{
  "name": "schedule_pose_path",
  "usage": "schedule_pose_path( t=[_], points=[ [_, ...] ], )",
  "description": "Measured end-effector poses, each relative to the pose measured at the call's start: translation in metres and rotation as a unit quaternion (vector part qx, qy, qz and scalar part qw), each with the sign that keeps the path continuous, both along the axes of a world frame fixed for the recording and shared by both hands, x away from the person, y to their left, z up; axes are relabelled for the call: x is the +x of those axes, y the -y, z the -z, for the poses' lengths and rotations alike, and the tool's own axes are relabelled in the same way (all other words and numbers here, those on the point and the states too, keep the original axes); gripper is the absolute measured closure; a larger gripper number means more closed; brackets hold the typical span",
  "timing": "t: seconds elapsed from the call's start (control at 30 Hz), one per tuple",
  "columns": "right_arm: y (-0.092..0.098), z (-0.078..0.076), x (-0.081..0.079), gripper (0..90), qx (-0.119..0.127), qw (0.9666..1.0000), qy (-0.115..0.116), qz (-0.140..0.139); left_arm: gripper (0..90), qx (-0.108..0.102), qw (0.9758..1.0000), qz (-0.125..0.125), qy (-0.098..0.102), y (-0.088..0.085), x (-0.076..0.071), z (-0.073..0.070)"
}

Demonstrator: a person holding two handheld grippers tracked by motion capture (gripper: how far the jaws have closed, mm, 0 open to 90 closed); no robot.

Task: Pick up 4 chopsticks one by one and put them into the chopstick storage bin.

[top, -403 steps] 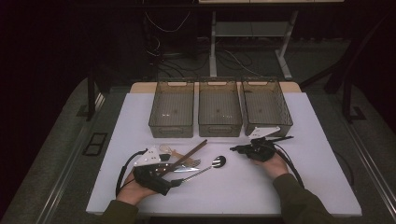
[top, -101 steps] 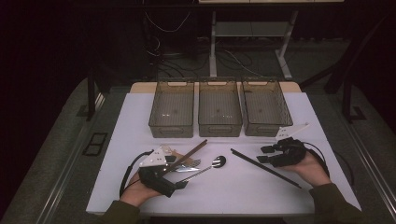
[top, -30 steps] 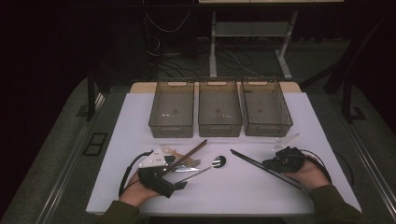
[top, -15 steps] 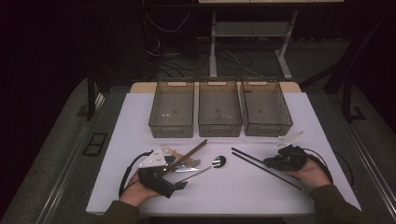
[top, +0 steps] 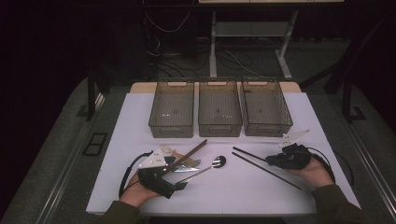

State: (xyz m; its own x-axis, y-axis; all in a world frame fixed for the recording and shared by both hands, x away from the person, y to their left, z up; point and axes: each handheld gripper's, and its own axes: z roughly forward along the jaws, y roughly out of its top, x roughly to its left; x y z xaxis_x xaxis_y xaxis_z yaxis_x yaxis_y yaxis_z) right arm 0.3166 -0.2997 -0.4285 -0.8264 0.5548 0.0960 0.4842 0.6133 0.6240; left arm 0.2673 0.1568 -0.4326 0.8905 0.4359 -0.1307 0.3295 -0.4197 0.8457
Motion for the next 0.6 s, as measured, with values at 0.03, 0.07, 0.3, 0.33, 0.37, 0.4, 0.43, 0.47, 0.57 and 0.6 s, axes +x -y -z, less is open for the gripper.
schedule_pose_path(
  t=[0.03,0.07,0.3,0.33,0.37,0.4,0.43,0.47,0.57,0.6],
  points=[
    [0.001,-0.001,0.000,86.3,0.002,1.0000,0.002,-0.001,0.0,0.000,1.0000,-0.001,0.000,0.000,0.000,0.000],
    [0.001,-0.002,0.000,86.3,0.003,1.0000,0.003,0.000,0.0,0.000,1.0000,-0.001,0.001,0.000,0.000,0.000],
    [0.007,-0.008,-0.001,86.3,0.017,0.9998,0.010,0.008,0.0,0.007,1.0000,0.002,0.005,-0.001,0.000,0.001],
    [0.008,-0.009,-0.001,86.2,0.018,0.9997,0.012,0.010,0.0,0.008,1.0000,0.001,0.005,-0.001,0.000,0.002],
    [0.009,-0.010,-0.001,86.3,0.019,0.9997,0.013,0.010,0.0,0.008,1.0000,0.001,0.006,-0.001,0.000,0.002],
    [0.009,-0.010,-0.001,86.2,0.021,0.9996,0.014,0.010,0.0,0.007,1.0000,0.000,0.006,-0.001,0.000,0.002],
    [0.009,-0.011,-0.002,86.2,0.024,0.9995,0.015,0.010,0.0,0.006,1.0000,-0.001,0.006,-0.001,0.000,0.002],
    [0.010,-0.012,-0.002,86.3,0.025,0.9995,0.015,0.010,0.0,0.006,1.0000,-0.001,0.006,-0.001,0.000,0.002],
    [0.010,-0.014,-0.003,86.2,0.031,0.9993,0.019,0.009,0.0,0.004,1.0000,-0.003,0.006,-0.002,0.001,0.002],
    [0.010,-0.015,-0.003,86.2,0.034,0.9992,0.018,0.009,0.0,0.004,1.0000,-0.003,0.006,-0.002,0.001,0.002]
  ],
)
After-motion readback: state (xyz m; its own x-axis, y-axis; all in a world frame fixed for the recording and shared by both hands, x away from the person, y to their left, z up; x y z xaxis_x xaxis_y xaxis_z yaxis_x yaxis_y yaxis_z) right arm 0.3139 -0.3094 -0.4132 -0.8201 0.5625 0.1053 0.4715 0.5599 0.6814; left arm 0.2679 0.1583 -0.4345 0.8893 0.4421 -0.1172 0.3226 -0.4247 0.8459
